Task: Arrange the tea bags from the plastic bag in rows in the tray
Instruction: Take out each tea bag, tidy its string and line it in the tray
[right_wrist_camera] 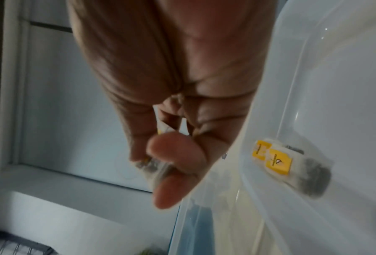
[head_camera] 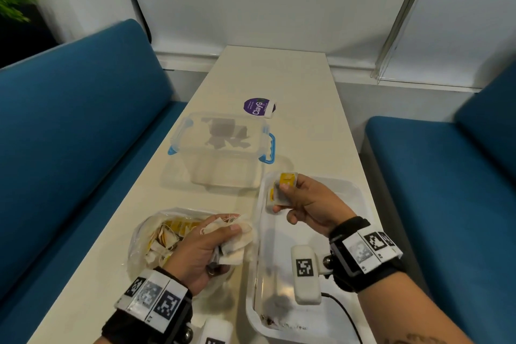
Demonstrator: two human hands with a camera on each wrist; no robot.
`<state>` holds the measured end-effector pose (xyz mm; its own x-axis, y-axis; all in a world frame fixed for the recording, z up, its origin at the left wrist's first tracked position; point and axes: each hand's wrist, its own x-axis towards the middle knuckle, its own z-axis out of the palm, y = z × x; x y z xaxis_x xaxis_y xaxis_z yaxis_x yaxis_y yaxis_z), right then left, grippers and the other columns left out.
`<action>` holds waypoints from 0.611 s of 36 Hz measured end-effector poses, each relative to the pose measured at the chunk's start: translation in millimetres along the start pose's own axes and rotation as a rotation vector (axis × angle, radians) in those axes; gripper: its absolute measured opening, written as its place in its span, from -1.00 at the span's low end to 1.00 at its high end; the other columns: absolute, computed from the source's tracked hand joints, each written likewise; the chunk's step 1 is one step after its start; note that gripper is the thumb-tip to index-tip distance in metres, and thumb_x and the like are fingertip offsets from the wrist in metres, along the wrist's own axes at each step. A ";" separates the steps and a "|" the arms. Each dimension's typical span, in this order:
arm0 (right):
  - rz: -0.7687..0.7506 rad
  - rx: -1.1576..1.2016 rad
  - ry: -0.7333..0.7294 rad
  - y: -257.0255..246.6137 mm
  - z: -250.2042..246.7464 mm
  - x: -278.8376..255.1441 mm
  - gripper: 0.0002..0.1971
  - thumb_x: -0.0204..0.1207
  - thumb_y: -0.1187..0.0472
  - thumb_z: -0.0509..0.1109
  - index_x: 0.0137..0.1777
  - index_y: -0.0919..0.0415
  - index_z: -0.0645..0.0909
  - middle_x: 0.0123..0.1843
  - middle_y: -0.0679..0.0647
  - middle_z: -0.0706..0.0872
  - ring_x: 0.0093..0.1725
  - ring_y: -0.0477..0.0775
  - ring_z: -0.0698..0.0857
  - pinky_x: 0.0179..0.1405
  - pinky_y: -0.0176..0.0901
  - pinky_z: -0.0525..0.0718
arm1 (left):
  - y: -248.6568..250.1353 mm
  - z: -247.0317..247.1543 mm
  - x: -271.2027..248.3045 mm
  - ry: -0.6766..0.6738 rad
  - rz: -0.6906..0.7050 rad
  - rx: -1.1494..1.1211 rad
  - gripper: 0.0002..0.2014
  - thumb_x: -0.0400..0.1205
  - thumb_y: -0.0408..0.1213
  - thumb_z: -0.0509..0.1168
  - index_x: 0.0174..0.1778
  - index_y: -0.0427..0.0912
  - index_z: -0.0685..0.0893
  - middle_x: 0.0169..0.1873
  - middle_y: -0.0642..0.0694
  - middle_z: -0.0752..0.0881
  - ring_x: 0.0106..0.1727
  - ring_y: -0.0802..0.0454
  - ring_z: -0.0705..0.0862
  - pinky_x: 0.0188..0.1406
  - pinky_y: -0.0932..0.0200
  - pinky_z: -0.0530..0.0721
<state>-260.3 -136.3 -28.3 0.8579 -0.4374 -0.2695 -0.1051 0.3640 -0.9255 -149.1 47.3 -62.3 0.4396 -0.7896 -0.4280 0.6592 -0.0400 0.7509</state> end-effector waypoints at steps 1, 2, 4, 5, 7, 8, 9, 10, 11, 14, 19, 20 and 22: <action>-0.011 -0.011 0.018 0.3 -0.2 -0.3 -0.89 0.64 0.24 0.23 -0.04 0.19 0.59 -0.16 0.19 0.70 -0.25 0.15 0.74 -0.63 -0.28 0.52 | 0.1 1.1 -0.7 -0.004 -0.001 0.001 -0.56 0.34 -0.39 0.51 0.14 -0.26 0.64 -0.27 -0.21 0.72 -0.49 -0.02 0.67 -0.66 0.33 0.49; -0.023 -0.032 0.037 0.2 -0.4 -0.8 -0.86 0.64 0.19 0.23 -0.04 0.17 0.61 -0.13 0.20 0.72 -0.22 0.14 0.76 -0.59 -0.26 0.57 | -0.7 1.0 -0.4 -0.001 0.000 -0.001 -0.56 0.34 -0.41 0.52 0.14 -0.27 0.64 -0.27 -0.21 0.73 -0.47 -0.01 0.69 -0.64 0.31 0.52; -0.053 -0.130 0.085 0.1 -1.1 -1.1 -0.82 0.64 0.13 0.23 -0.02 0.13 0.66 -0.06 0.19 0.75 -0.13 0.10 0.77 -0.46 -0.19 0.66 | -1.6 1.5 -1.1 0.000 0.001 -0.013 -0.59 0.35 -0.41 0.46 0.14 -0.27 0.64 -0.24 -0.22 0.75 -0.43 -0.03 0.72 -0.59 0.28 0.58; -0.070 -0.214 0.123 0.0 -2.1 -0.7 -0.81 0.65 0.12 0.22 -0.03 0.08 0.68 -0.03 0.14 0.76 -0.07 0.07 0.75 -0.36 -0.17 0.67 | -1.5 2.5 -1.9 0.001 0.000 -0.017 -0.59 0.34 -0.40 0.42 0.14 -0.28 0.65 -0.24 -0.23 0.75 -0.42 -0.03 0.73 -0.59 0.26 0.61; -0.097 -0.374 0.178 -1.3 -4.0 -0.7 -0.80 0.66 0.11 0.21 -0.03 -0.02 0.68 -0.03 0.00 0.76 0.00 -0.04 0.69 -0.17 -0.18 0.61 | -2.0 3.0 -2.9 0.004 0.000 -0.014 -0.57 0.34 -0.40 0.41 0.15 -0.29 0.64 -0.24 -0.23 0.75 -0.42 -0.04 0.73 -0.61 0.27 0.61; -0.105 -0.414 0.177 -2.2 -4.2 -1.1 -0.81 0.66 0.10 0.21 0.00 -0.05 0.67 -0.03 -0.05 0.76 0.00 -0.10 0.69 -0.14 -0.22 0.56 | -2.2 3.0 -3.4 0.006 -0.001 -0.014 -0.57 0.34 -0.40 0.40 0.16 -0.29 0.64 -0.25 -0.23 0.75 -0.44 -0.03 0.73 -0.63 0.28 0.60; -0.110 -0.428 0.162 -3.2 -4.3 -1.5 -0.82 0.66 0.10 0.20 0.03 -0.04 0.66 -0.03 -0.07 0.76 -0.02 -0.17 0.69 -0.15 -0.27 0.52 | -1.8 3.5 -4.0 0.010 -0.001 -0.018 -0.58 0.35 -0.41 0.39 0.16 -0.29 0.63 -0.27 -0.22 0.75 -0.46 -0.02 0.72 -0.65 0.29 0.58; -0.119 -0.421 0.154 -3.8 -4.5 -1.6 -0.83 0.66 0.12 0.22 0.06 0.00 0.66 -0.05 -0.08 0.77 -0.06 -0.24 0.71 -0.18 -0.32 0.51 | -1.7 3.2 -4.0 0.016 0.002 -0.020 -0.59 0.35 -0.41 0.39 0.16 -0.30 0.63 -0.29 -0.21 0.74 -0.49 -0.01 0.71 -0.68 0.30 0.57; -0.135 -0.392 0.162 -4.4 -4.6 -1.7 -0.84 0.64 0.18 0.25 0.05 0.07 0.67 -0.11 -0.10 0.77 -0.16 -0.30 0.71 -0.23 -0.40 0.52 | -1.5 3.3 -4.2 0.020 0.005 -0.021 -0.58 0.36 -0.41 0.39 0.16 -0.30 0.63 -0.32 -0.20 0.74 -0.51 0.00 0.70 -0.70 0.32 0.55; -0.205 -0.354 0.199 -6.3 -5.6 -2.0 -0.87 0.56 0.40 0.33 -0.09 0.25 0.71 -0.28 -0.06 0.74 -0.45 -0.35 0.65 -0.43 -0.54 0.51 | -1.3 3.1 -4.4 0.023 0.011 -0.020 -0.55 0.36 -0.40 0.39 0.20 -0.31 0.61 -0.34 -0.19 0.74 -0.53 0.00 0.69 -0.72 0.33 0.52; -0.197 -0.464 0.304 -5.5 -14.4 4.3 -0.87 0.46 0.43 0.44 -0.27 0.27 0.61 -0.38 0.10 0.65 -0.53 -0.23 0.58 -0.57 -0.51 0.46 | -0.2 4.7 -4.9 0.017 0.001 -0.030 -0.54 0.37 -0.43 0.36 0.24 -0.34 0.58 -0.33 -0.23 0.73 -0.51 -0.02 0.70 -0.71 0.31 0.54; -0.177 -0.526 0.324 -4.9 -16.8 5.9 -0.88 0.47 0.39 0.45 -0.27 0.24 0.62 -0.36 0.10 0.66 -0.47 -0.19 0.61 -0.54 -0.51 0.47 | -0.1 5.0 -5.2 0.018 0.000 -0.026 -0.53 0.36 -0.43 0.36 0.23 -0.33 0.58 -0.32 -0.22 0.73 -0.51 -0.01 0.70 -0.72 0.31 0.53; -0.121 -0.616 0.311 -5.1 -20.8 7.1 -0.94 0.47 0.32 0.47 -0.21 0.26 0.66 -0.30 0.07 0.69 -0.34 -0.14 0.61 -0.49 -0.56 0.47 | -0.1 5.2 -5.2 0.019 -0.002 -0.025 -0.53 0.35 -0.43 0.36 0.23 -0.33 0.58 -0.32 -0.22 0.73 -0.51 -0.01 0.70 -0.73 0.31 0.52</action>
<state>-264.1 -158.3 -31.0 0.7077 -0.6937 -0.1337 -0.3629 -0.1947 -0.9113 -154.6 48.1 -57.5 0.4497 -0.7781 -0.4386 0.6748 -0.0257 0.7375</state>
